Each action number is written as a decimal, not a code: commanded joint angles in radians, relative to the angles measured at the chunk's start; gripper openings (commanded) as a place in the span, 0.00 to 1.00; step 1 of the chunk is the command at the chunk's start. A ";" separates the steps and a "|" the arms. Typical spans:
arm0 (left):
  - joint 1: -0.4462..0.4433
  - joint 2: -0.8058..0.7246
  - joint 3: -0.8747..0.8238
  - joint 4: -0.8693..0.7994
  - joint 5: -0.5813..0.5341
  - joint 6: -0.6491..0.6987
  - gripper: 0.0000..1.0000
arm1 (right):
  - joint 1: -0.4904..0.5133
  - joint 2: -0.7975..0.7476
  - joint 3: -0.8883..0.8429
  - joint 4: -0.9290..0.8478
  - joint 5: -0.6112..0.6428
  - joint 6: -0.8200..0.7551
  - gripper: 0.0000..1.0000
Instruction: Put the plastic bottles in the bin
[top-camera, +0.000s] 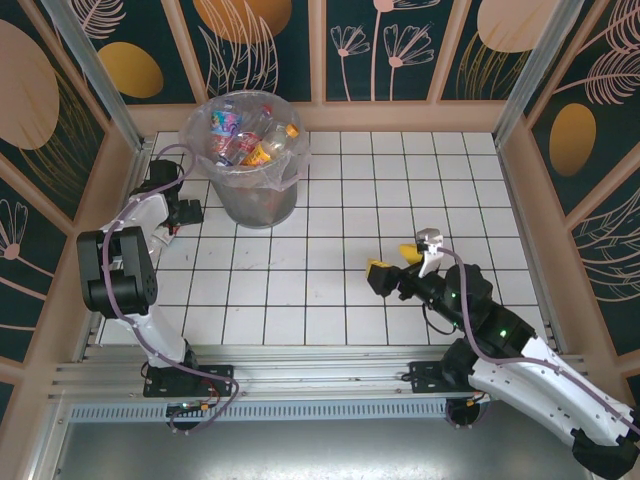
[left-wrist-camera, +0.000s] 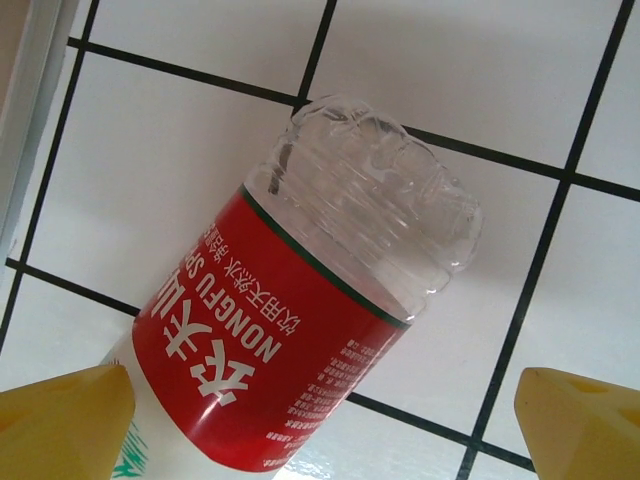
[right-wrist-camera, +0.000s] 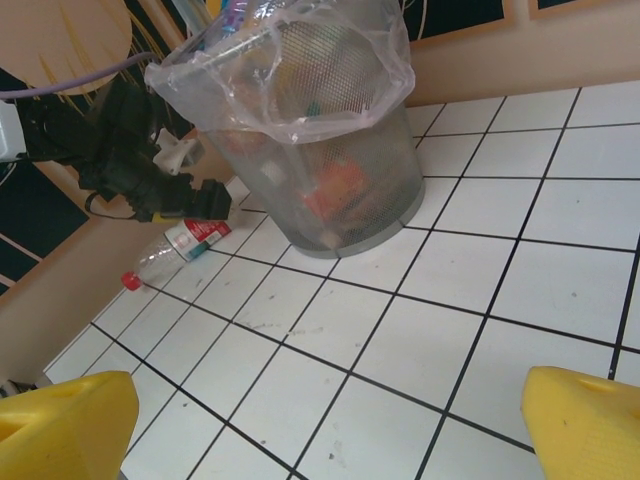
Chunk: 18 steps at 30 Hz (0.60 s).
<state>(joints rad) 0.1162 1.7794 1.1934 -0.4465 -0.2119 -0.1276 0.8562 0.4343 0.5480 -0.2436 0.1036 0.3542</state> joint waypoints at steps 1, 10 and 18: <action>0.005 0.029 -0.031 -0.002 -0.039 -0.013 0.97 | -0.008 -0.001 0.003 -0.002 0.007 0.010 0.99; 0.005 0.008 -0.077 -0.008 -0.067 -0.062 0.94 | -0.007 0.020 -0.012 0.035 -0.012 0.028 0.99; 0.005 -0.027 -0.123 -0.036 -0.050 -0.133 0.88 | -0.008 0.048 -0.045 0.096 -0.031 0.036 0.99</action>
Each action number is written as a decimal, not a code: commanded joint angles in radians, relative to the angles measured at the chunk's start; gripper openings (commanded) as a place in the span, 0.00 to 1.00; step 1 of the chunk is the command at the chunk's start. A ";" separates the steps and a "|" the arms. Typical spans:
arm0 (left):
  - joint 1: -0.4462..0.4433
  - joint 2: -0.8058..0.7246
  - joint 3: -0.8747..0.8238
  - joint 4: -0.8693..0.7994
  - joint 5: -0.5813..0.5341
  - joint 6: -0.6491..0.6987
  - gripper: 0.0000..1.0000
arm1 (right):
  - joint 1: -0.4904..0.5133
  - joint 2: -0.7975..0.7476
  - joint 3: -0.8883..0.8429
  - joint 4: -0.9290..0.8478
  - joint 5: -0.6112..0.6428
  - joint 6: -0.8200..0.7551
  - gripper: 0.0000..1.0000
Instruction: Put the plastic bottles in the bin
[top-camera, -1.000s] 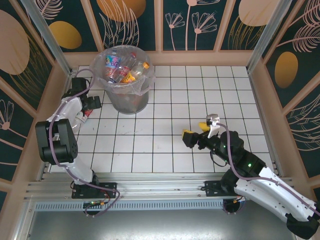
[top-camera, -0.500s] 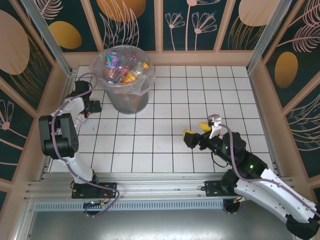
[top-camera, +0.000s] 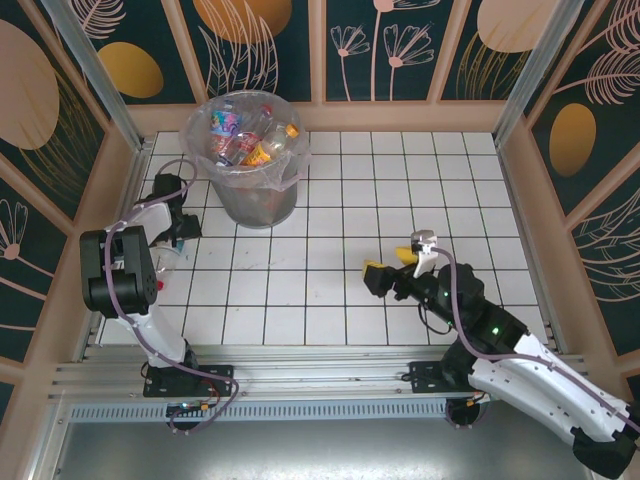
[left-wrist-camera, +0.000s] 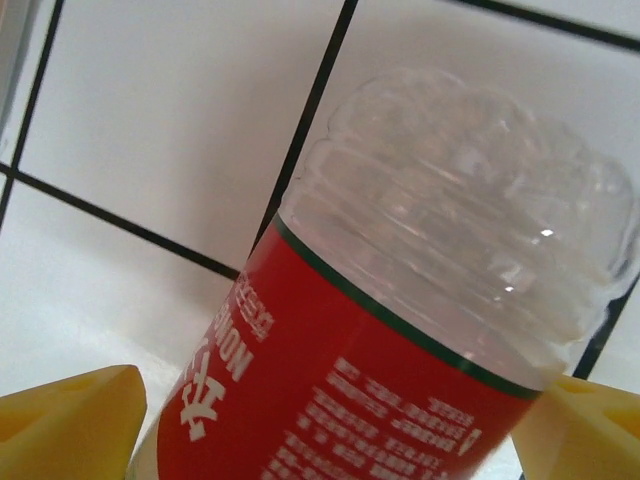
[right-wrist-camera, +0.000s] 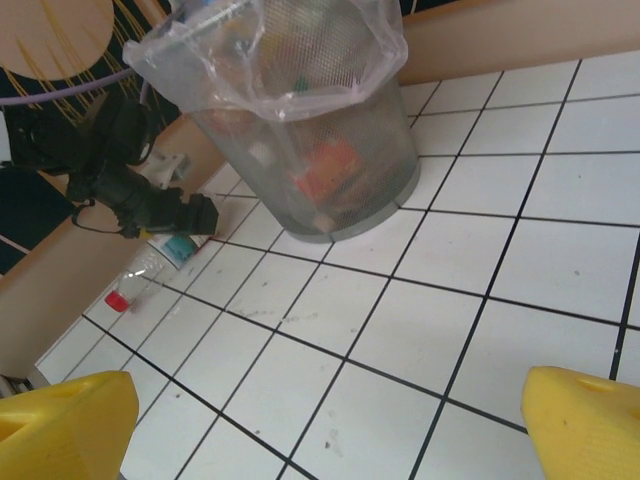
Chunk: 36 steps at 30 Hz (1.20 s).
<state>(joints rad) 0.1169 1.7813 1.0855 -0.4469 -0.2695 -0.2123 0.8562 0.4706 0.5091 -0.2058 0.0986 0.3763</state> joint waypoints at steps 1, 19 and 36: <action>0.004 -0.033 -0.019 -0.037 0.012 -0.057 0.86 | -0.008 0.014 -0.005 0.057 -0.027 0.013 0.99; 0.004 -0.141 -0.107 -0.062 0.104 -0.175 0.83 | -0.009 -0.017 -0.021 0.045 -0.011 0.015 0.99; 0.004 -0.232 -0.121 -0.065 0.094 -0.260 0.61 | -0.010 -0.016 -0.012 0.039 -0.002 0.001 0.99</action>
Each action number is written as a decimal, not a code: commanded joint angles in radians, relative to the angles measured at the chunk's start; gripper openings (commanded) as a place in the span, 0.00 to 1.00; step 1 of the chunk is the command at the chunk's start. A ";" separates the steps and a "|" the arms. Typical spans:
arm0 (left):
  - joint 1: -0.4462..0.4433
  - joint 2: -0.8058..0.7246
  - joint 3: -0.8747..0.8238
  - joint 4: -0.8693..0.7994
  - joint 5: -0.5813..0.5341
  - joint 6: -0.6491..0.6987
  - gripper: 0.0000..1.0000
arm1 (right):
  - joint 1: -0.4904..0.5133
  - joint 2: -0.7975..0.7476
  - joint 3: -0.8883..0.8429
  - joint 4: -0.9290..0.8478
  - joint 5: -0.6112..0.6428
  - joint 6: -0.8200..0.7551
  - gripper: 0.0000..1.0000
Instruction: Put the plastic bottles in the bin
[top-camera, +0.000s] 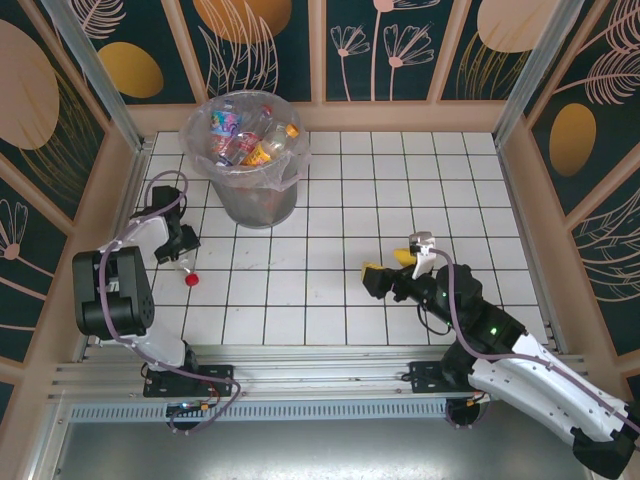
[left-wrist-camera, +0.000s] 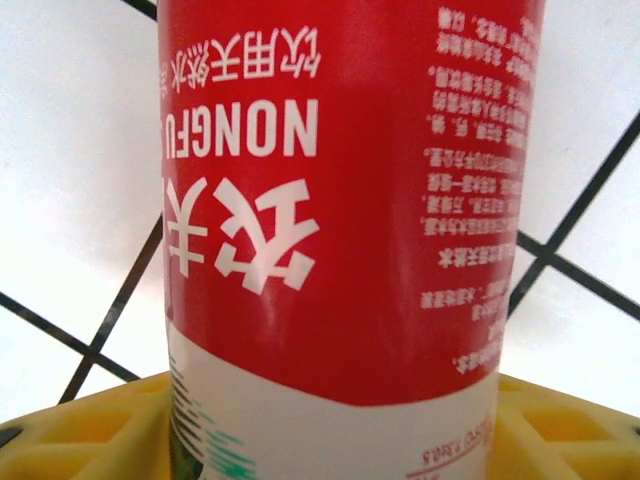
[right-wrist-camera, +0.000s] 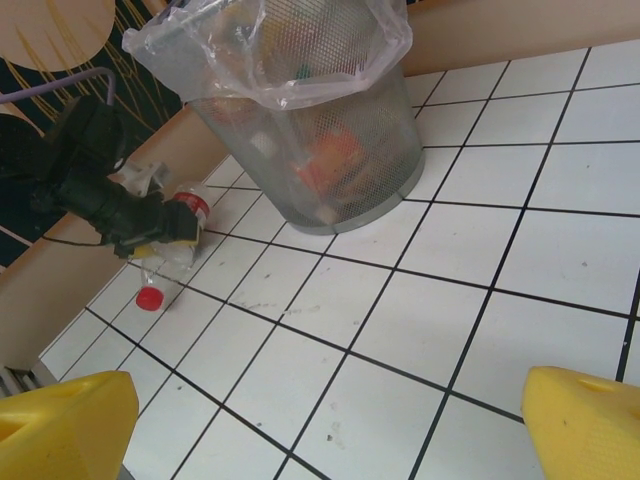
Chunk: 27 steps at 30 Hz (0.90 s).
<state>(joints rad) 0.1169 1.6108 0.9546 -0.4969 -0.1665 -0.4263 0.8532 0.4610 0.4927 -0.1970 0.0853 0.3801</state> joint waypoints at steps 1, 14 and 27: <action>0.004 -0.071 0.012 -0.021 -0.017 -0.052 0.60 | -0.008 -0.007 0.003 0.035 0.009 -0.004 0.99; 0.004 -0.192 0.100 -0.094 -0.041 -0.084 0.55 | -0.008 0.018 0.045 0.034 0.004 -0.017 0.99; 0.003 -0.315 0.356 -0.161 -0.109 -0.113 0.56 | -0.008 0.024 0.040 0.050 0.027 -0.024 0.99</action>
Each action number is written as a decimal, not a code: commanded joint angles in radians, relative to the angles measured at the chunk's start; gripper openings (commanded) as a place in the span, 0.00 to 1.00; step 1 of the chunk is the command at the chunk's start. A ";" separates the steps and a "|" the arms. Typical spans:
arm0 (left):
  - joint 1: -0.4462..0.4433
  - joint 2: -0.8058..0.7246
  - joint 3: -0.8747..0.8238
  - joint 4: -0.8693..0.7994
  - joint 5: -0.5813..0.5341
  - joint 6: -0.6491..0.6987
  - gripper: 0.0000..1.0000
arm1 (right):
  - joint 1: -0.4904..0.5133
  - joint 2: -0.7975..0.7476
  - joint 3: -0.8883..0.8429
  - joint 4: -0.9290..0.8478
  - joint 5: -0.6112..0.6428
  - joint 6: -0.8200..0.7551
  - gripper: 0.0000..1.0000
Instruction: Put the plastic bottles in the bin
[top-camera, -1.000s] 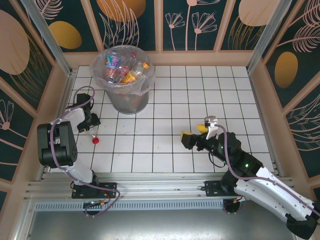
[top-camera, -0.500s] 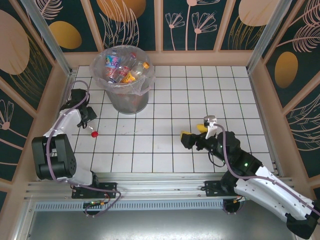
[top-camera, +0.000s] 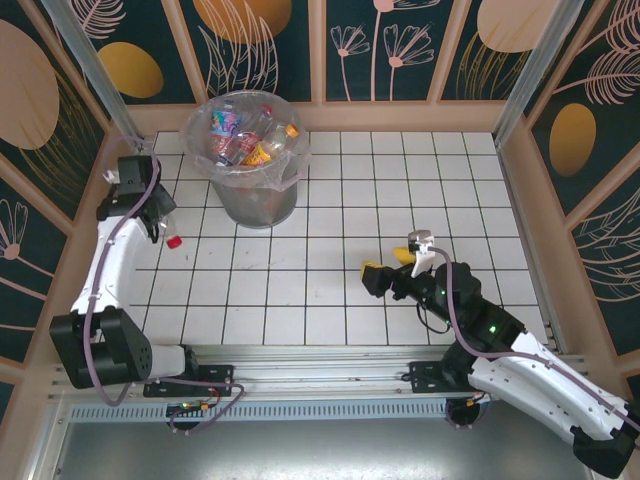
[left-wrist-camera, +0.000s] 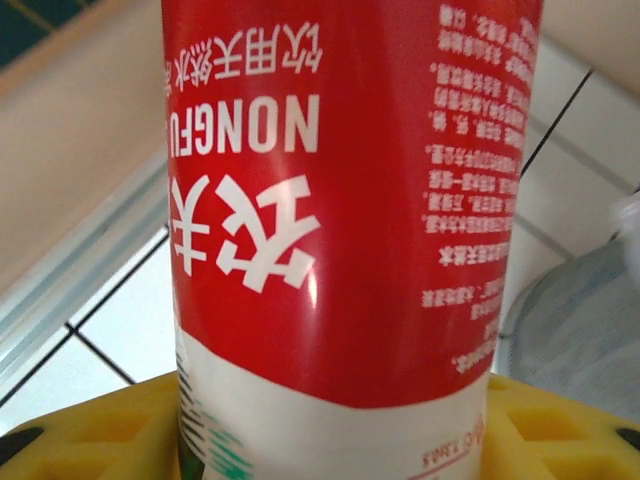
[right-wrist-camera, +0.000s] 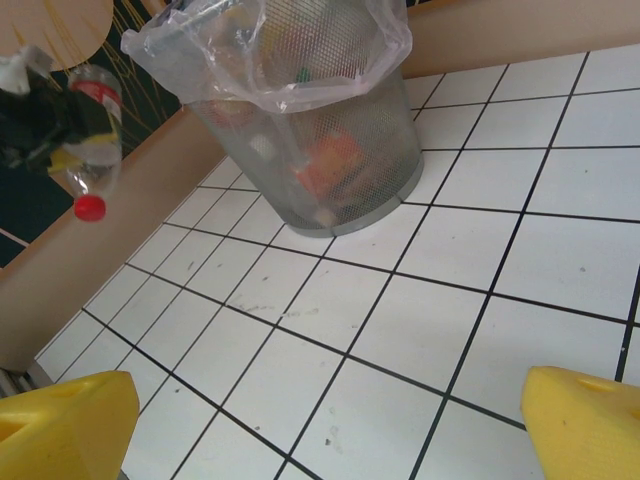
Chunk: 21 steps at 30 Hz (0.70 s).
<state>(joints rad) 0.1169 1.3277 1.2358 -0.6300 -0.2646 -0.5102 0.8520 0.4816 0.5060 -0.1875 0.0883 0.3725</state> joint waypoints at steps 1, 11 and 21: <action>0.004 -0.034 0.107 -0.033 -0.002 -0.037 0.56 | -0.007 0.004 0.029 0.041 0.023 -0.017 0.99; 0.004 0.028 0.433 0.008 0.228 -0.124 0.56 | -0.007 0.005 0.032 0.051 0.018 -0.009 0.99; -0.031 0.140 0.565 0.172 0.318 -0.188 0.57 | -0.007 0.036 0.047 0.063 0.005 -0.009 0.99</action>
<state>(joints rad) 0.1059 1.4319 1.7493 -0.5308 0.0113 -0.6765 0.8505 0.5167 0.5133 -0.1608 0.0879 0.3725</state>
